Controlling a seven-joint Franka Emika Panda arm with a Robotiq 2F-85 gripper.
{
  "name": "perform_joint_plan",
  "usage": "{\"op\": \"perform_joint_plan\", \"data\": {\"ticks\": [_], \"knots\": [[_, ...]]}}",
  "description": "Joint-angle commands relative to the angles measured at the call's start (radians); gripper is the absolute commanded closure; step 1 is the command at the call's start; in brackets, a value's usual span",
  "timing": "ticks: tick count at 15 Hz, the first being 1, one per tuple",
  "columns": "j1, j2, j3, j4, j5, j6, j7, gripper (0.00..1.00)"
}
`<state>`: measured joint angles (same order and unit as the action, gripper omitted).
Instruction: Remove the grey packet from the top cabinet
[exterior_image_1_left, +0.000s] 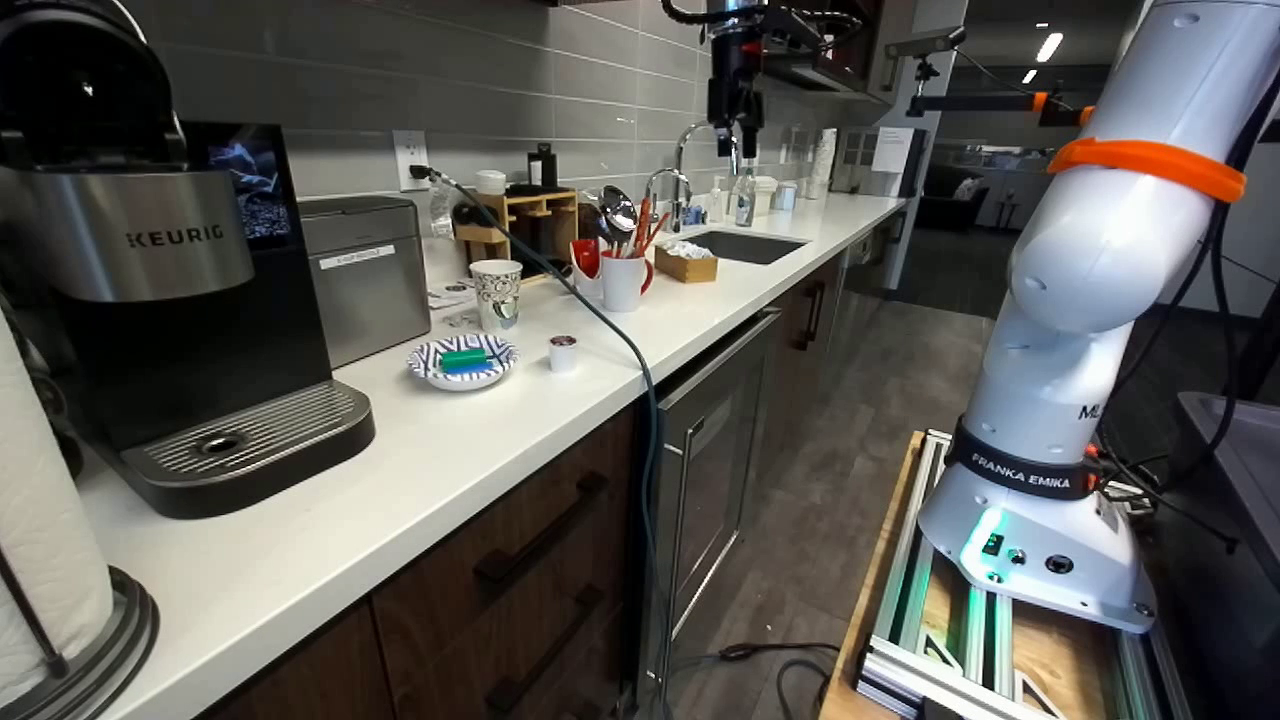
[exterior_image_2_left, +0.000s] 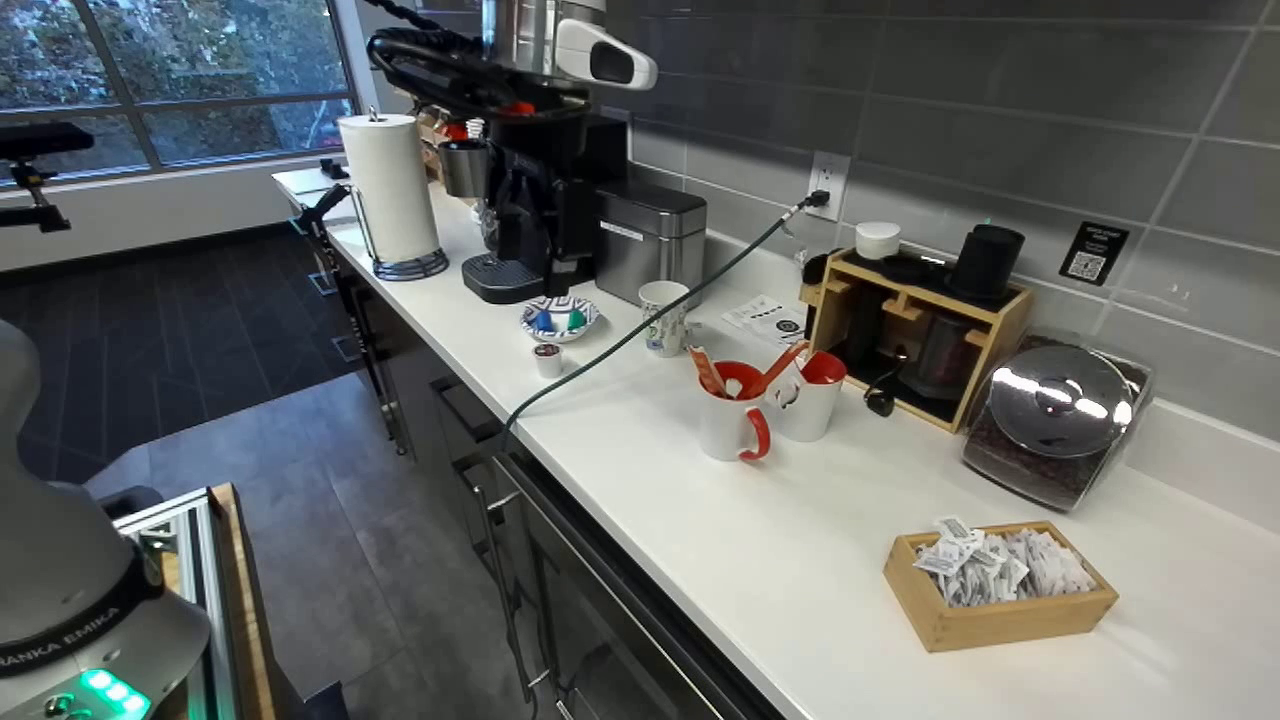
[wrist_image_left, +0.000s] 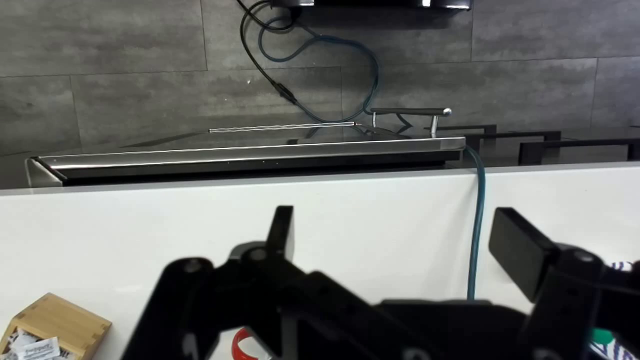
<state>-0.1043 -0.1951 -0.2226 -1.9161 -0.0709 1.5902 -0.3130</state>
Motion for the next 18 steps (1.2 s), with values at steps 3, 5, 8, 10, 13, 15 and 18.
{"op": "perform_joint_plan", "data": {"ticks": [3, 5, 8, 10, 13, 15, 18], "knots": [[0.006, -0.038, 0.026, 0.051, 0.075, 0.086, -0.005, 0.0], [0.015, -0.051, 0.033, 0.135, 0.117, 0.091, -0.02, 0.0], [0.04, -0.069, 0.04, 0.275, 0.199, 0.064, -0.071, 0.0], [0.065, -0.071, 0.043, 0.361, 0.262, 0.061, -0.104, 0.0], [0.107, -0.056, 0.071, 0.482, 0.327, 0.124, -0.104, 0.0], [0.138, -0.023, 0.106, 0.576, 0.344, 0.19, -0.087, 0.0], [0.177, 0.055, 0.163, 0.717, 0.369, 0.332, -0.041, 0.0]]}}
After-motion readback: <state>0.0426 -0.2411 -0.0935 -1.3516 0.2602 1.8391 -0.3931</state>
